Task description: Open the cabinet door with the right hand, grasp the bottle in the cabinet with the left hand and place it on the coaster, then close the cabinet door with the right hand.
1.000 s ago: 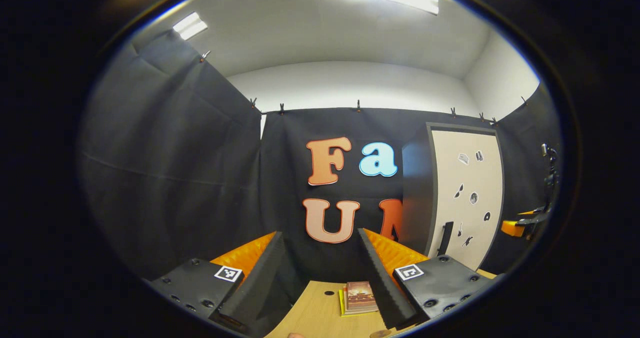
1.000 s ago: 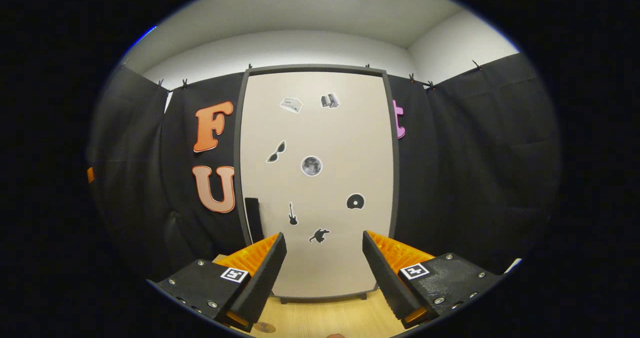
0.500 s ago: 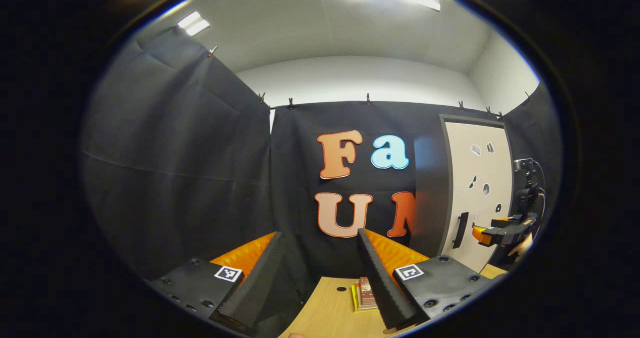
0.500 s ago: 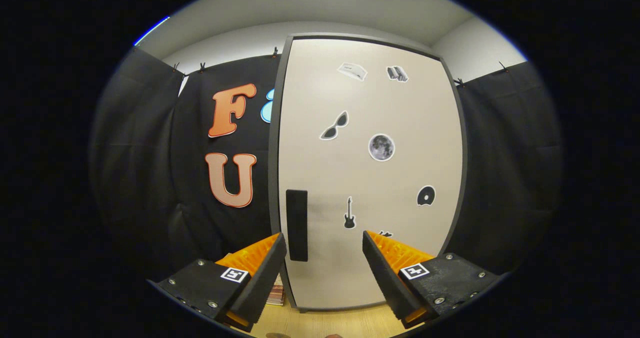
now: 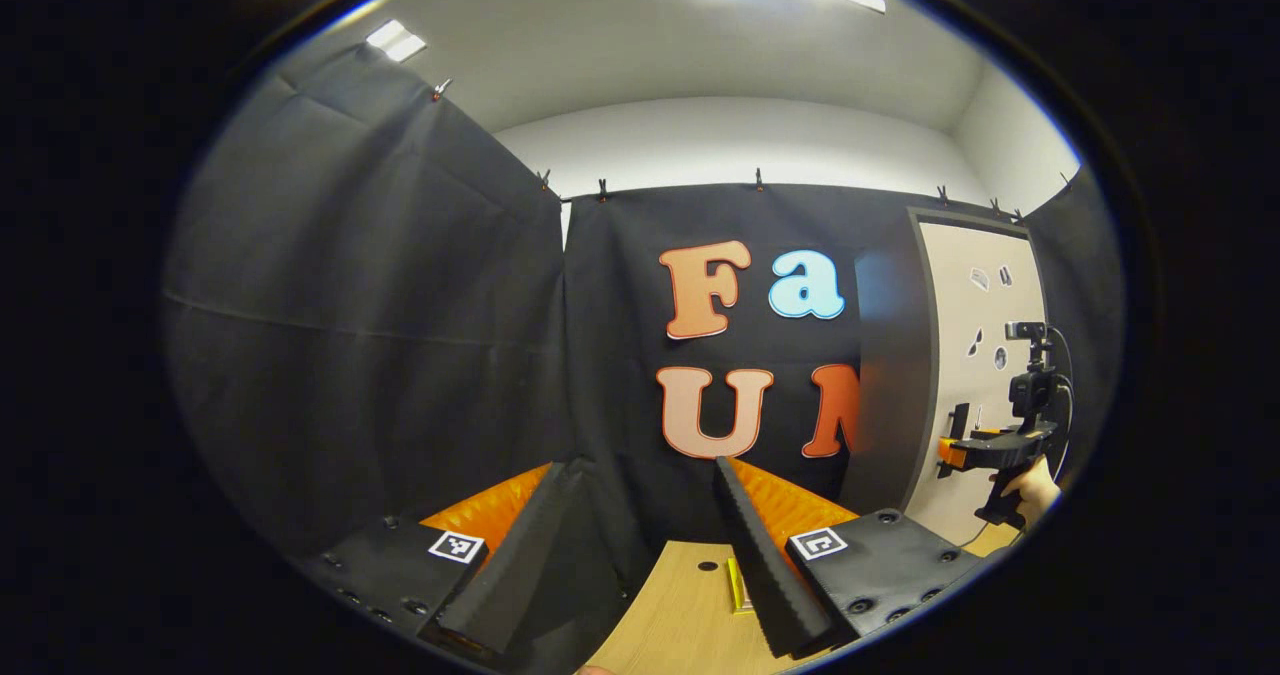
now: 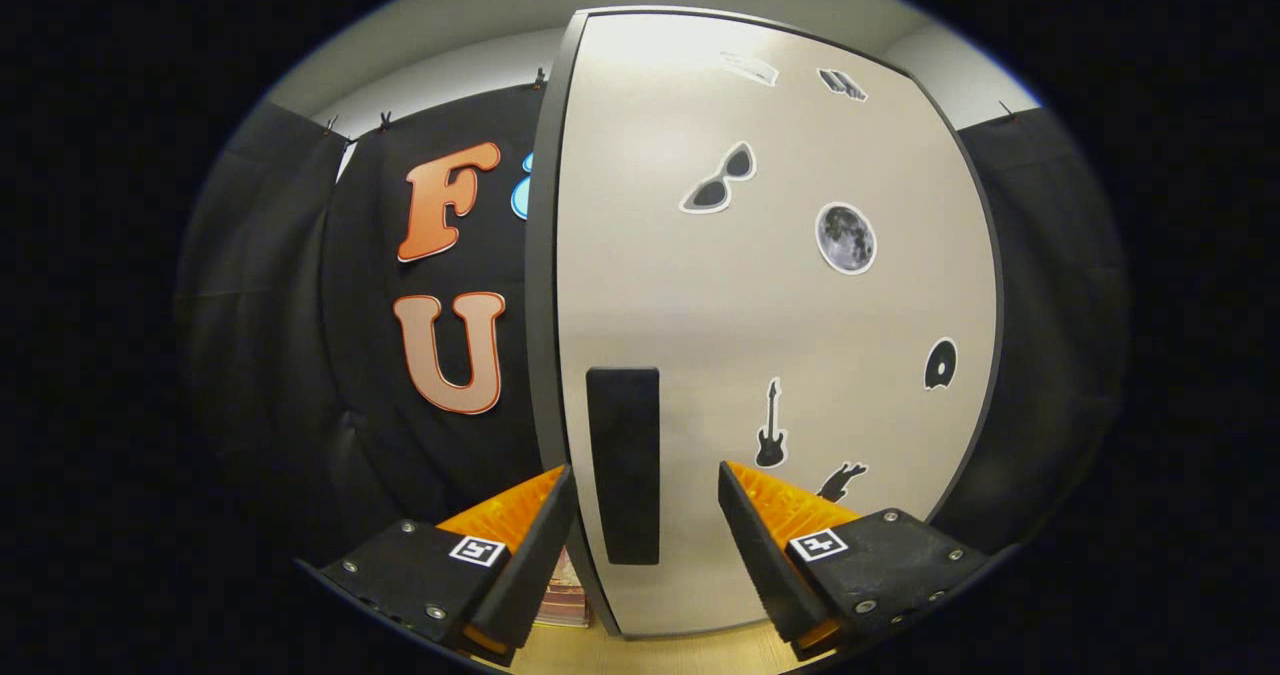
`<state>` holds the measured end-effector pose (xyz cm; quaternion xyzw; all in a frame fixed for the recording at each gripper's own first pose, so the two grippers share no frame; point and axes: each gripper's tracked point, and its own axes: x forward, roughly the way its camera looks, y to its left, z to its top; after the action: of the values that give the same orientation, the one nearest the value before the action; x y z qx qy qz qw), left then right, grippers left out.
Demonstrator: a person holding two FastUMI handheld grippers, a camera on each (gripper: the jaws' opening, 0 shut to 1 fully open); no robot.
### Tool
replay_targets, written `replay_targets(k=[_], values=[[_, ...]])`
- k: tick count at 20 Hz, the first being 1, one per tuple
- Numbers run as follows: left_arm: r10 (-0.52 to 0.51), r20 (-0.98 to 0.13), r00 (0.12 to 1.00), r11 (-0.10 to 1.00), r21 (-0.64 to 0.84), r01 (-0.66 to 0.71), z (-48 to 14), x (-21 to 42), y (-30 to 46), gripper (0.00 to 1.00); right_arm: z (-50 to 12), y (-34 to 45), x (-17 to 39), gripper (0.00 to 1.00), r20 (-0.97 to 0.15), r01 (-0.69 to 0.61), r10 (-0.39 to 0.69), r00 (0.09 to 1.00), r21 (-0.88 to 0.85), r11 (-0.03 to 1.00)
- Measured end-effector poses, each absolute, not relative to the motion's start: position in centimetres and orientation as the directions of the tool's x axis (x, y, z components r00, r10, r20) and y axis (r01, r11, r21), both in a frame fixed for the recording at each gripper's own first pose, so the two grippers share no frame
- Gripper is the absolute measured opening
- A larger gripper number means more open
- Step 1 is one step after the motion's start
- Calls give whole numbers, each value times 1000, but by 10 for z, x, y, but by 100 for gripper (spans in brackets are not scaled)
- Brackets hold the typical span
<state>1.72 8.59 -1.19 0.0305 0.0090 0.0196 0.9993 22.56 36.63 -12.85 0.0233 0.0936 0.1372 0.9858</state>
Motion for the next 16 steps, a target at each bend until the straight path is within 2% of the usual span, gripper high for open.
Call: replay_targets(k=[4, 5, 6, 8, 9, 12, 16], values=[[56, -17, 998, 996, 74, -55, -13, 18, 95, 95, -133, 373, 234, 69, -194, -275, 288, 938, 92, 957], [57, -18, 998, 996, 75, -56, -13, 18, 95, 95, -133, 373, 234, 59, -192, -268, 282, 940, 97, 958], [58, -21, 998, 996, 75, -56, -14, 19, 96, 95, -133, 377, 232, 53, -194, -276, 294, 936, 112, 954], [57, -29, 998, 996, 76, -55, -18, 21, 95, 95, -133, 375, 230, 31, -193, -273, 289, 938, 103, 956], [51, -33, 998, 996, 76, -48, -19, 22, 93, 95, -133, 375, 229, 34, -195, -278, 291, 937, 93, 956], [28, -35, 999, 998, 64, -26, -21, 29, 88, 93, -133, 374, 224, 30, -205, -295, 310, 928, 101, 950], [19, -22, 1000, 998, 64, -18, -18, 24, 82, 95, -131, 370, 214, 30, -208, -325, 339, 918, 99, 941]])
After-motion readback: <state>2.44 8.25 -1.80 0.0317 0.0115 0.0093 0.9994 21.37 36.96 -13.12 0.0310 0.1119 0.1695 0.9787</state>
